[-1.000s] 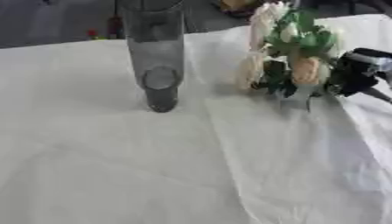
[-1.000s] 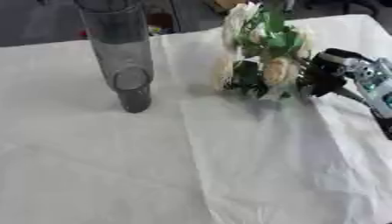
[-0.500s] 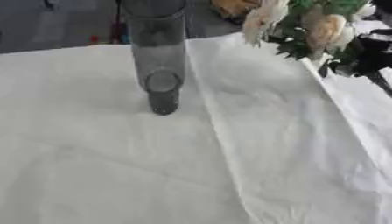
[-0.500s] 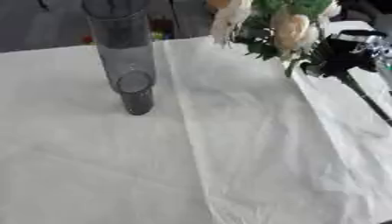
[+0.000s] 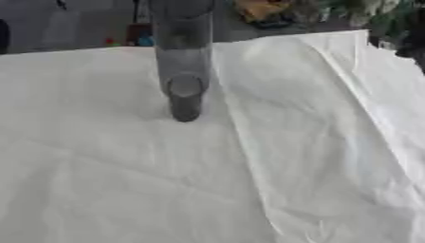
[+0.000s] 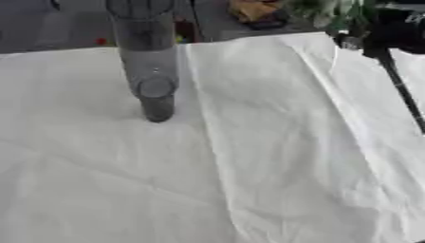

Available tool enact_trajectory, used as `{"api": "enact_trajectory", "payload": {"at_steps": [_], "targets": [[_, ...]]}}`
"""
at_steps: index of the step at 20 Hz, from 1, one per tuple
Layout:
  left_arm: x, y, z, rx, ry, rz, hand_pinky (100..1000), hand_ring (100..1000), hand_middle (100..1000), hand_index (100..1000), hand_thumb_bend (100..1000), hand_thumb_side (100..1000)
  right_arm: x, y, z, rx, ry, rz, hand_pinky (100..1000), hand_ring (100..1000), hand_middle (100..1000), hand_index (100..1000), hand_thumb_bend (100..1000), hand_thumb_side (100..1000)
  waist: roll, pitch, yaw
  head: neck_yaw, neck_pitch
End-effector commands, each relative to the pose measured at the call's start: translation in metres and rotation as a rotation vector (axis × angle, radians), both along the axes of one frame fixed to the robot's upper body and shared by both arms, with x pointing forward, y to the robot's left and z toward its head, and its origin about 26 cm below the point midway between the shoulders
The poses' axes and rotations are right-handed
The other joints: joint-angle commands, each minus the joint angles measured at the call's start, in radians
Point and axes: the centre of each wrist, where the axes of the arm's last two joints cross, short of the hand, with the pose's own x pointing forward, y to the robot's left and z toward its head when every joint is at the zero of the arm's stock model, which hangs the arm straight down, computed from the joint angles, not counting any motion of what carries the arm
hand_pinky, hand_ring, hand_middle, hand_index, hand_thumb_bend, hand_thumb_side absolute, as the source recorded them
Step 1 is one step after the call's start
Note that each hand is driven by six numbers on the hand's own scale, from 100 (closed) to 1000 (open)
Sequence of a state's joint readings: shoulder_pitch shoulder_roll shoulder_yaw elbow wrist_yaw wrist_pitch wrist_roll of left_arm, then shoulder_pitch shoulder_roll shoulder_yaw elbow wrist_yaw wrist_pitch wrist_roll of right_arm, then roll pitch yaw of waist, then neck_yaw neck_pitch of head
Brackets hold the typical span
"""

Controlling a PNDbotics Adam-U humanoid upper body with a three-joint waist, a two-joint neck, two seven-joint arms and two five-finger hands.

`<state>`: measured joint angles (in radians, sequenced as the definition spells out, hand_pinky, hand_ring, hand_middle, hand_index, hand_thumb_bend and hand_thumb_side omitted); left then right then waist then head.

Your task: Arrange flowers into the vase.

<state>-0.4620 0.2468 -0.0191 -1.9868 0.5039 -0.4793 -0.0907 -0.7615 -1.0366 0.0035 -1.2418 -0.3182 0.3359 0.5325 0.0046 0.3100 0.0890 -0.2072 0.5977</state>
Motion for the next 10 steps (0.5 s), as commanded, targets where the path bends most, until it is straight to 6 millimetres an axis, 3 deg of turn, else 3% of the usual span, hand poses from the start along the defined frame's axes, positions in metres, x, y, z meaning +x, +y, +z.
{"api": "enact_trajectory", "payload": {"at_steps": [1,10], "targets": [[-0.002,0.005,0.007,0.017,-0.019,0.007,764,677,717,857,124,867,-0.016,0.0,0.037,0.021,-0.074,0.005,100,100,100,100,100,100,-0.008,-0.028,0.003,0.005,0.01],[-0.002,0.006,0.007,0.025,-0.017,0.002,764,676,717,857,124,868,-0.022,0.015,0.068,0.191,-0.118,0.09,100,100,100,100,100,100,-0.021,-0.034,0.02,0.011,0.016]]}}
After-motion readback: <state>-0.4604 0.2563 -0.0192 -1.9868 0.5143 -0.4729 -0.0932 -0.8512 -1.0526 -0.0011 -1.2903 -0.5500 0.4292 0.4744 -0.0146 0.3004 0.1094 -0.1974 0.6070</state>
